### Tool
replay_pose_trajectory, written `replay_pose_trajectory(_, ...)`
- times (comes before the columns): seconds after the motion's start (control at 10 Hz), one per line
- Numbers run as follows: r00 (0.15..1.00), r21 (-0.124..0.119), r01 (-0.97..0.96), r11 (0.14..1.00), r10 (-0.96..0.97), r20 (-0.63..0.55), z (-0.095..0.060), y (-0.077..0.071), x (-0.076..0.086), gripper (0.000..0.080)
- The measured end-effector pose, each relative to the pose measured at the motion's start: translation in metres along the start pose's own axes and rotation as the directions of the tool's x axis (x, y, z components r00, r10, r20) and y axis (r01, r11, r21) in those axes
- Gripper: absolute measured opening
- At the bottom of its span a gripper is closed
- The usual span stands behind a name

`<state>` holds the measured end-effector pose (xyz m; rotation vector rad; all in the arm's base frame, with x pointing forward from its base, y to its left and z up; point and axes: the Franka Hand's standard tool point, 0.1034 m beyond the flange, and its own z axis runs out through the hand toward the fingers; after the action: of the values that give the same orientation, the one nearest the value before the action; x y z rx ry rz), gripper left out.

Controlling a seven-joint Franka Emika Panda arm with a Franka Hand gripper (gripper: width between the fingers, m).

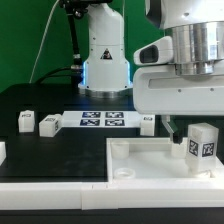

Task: Assemble one leg

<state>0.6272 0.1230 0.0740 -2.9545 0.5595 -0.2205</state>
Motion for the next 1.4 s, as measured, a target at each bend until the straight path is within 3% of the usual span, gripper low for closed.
replay_pose_trajectory(0.2,0.966,-0.008,0.257,0.966,-0.257,0.006,0.002,-0.003,0.000,0.0648)
replay_pose_trajectory(0.4,0.858,-0.028,0.514,0.857,-0.514,0.021,0.009,-0.003,-0.004,0.0648)
replay_pose_trajectory(0.6,0.778,-0.032,0.628,0.777,-0.628,0.028,0.014,0.005,-0.007,0.0648)
replay_pose_trajectory(0.8,0.764,-0.033,0.645,0.763,-0.644,0.029,0.014,0.005,-0.007,0.0623)
replay_pose_trajectory(0.9,0.764,-0.033,0.645,0.763,-0.644,0.029,0.014,0.005,-0.007,0.0420)
replay_pose_trajectory(1.0,0.764,-0.033,0.645,0.763,-0.644,0.029,0.014,0.005,-0.007,0.0420)
replay_pose_trajectory(1.1,0.776,-0.034,0.631,0.775,-0.630,0.028,0.014,0.005,-0.006,0.0267)
replay_pose_trajectory(1.4,0.857,-0.036,0.515,0.857,-0.515,0.002,0.014,0.008,-0.004,0.0269)
